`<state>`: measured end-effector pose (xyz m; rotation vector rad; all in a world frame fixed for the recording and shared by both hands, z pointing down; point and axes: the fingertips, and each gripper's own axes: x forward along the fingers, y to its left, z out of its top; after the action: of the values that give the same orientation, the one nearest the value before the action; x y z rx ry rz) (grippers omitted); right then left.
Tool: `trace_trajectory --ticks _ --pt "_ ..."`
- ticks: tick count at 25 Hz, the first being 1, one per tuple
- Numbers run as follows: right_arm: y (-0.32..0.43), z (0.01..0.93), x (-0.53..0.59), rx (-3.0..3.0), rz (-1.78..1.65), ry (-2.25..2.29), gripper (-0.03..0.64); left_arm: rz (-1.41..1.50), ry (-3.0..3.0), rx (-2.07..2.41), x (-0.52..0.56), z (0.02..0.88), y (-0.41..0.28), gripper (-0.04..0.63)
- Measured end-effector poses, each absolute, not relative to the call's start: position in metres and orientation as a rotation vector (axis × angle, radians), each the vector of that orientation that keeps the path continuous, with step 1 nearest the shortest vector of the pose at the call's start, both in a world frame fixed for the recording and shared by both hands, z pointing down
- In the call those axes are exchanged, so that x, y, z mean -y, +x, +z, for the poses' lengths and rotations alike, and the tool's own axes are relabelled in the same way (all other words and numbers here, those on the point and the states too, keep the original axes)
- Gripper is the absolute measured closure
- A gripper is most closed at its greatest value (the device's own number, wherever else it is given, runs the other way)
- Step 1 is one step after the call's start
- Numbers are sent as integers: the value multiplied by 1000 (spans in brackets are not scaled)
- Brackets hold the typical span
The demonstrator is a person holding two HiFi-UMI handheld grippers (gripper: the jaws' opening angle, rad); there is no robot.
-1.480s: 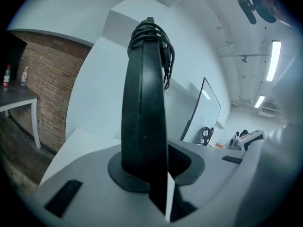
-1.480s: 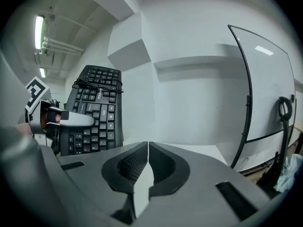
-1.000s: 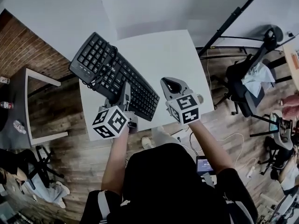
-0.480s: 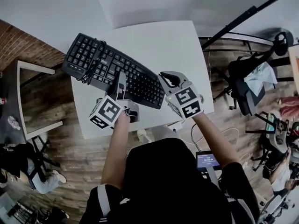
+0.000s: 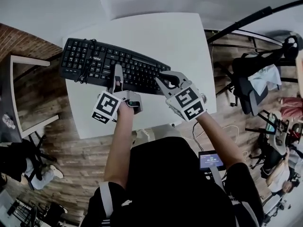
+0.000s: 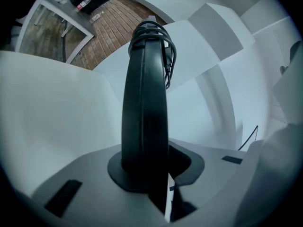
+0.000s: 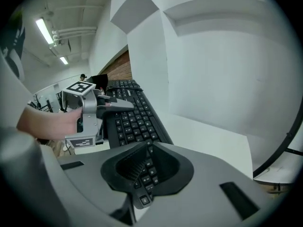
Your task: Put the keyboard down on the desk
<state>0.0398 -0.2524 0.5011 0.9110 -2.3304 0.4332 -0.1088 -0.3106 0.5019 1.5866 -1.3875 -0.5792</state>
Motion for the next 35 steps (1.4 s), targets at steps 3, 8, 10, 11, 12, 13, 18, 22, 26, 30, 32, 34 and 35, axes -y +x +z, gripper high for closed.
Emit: trace_trajectory --ticks 3,8,10,11,12,13,18,22,26,30,32,34,35 --pt "37 510 253 2326 449 867 534 -598 1541 1396 319 516 -110 511" --pt "33 525 249 2305 401 776 467 -622 1477 1413 329 535 -111 511" --pt "31 533 247 2286 353 732 446 -640 1445 1410 331 542 -110 511" --pt "29 537 246 2272 322 711 436 -651 1427 1407 332 547 -110 511" --pt "28 541 245 2257 287 690 427 -661 1409 1405 333 550 -110 511" --pt "26 545 244 2241 255 671 421 -669 1392 1403 333 554 -111 511" --pt "21 565 243 2194 143 608 407 -694 1299 1418 334 573 -112 511" --pt "16 581 242 2162 79 571 397 -709 1241 1418 334 587 -113 511" --pt "17 597 244 2105 -36 581 397 -731 1170 1387 331 600 -111 511" --pt "21 605 251 2080 -89 622 397 -746 1113 1380 326 612 -112 511" --pt "22 608 252 2079 -91 614 399 -748 1101 1379 325 616 -113 511" --pt "23 610 252 2075 -98 604 402 -760 1091 1376 325 619 -113 511" --pt "23 611 252 2074 -100 600 403 -768 1087 1376 324 620 -113 511"
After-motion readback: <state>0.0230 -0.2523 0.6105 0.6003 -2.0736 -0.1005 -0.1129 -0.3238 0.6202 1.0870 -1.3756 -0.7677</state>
